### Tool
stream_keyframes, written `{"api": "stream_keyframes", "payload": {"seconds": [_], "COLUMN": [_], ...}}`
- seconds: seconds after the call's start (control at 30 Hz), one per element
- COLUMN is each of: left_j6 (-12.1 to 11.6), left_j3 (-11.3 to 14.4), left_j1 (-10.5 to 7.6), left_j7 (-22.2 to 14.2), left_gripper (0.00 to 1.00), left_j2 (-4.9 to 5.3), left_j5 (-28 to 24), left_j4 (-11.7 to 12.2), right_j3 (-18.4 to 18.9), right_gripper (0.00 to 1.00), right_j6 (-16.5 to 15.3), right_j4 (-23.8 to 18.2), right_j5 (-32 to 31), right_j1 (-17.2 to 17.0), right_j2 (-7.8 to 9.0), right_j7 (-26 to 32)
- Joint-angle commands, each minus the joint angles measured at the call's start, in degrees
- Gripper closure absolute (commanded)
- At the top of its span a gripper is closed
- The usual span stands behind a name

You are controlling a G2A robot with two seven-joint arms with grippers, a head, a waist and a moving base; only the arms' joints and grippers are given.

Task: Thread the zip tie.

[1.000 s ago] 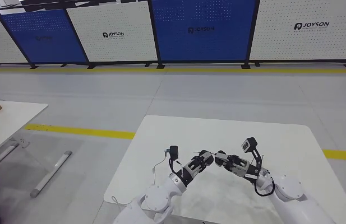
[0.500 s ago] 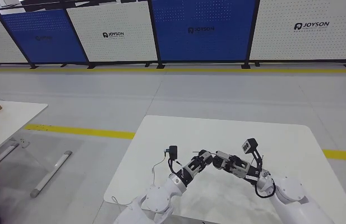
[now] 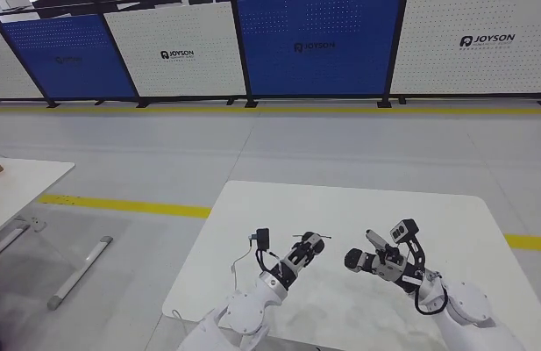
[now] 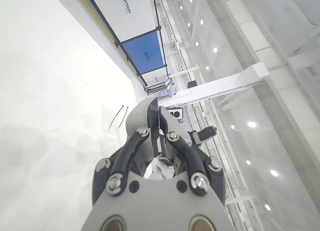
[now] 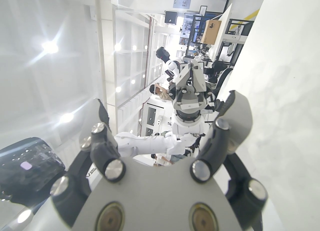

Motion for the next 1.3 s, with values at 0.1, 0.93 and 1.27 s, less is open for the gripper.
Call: {"api": "stream_keyframes", "payload": {"seconds": [0.1,0.93,1.27], "left_j6": [-0.58,-11.47,-11.47], "left_j3": [-0.34,-13.5,-11.04], "left_j1": [0.06,13.31,12.29], "left_j7": [0.61,-9.82,-0.97], "left_gripper": [1.0,1.0,1.0], "left_j2": [0.0,3.02,2.34], "left_j5": [0.44,7.55,10.42], "left_j4": [-0.29,-26.85,-29.49], "right_j3": [0.0,0.0,0.0], "right_gripper": [0.0,0.0,0.0], "right_j6": [-0.02,-0.02,-0.02], "right_j4": [0.0,0.0,0.0], "right_j5": [0.0,0.0,0.0], "right_j1": [0.0,0.0,0.0], "right_j2": [0.0,0.0,0.0], "right_j7": [0.0,0.0,0.0]}}
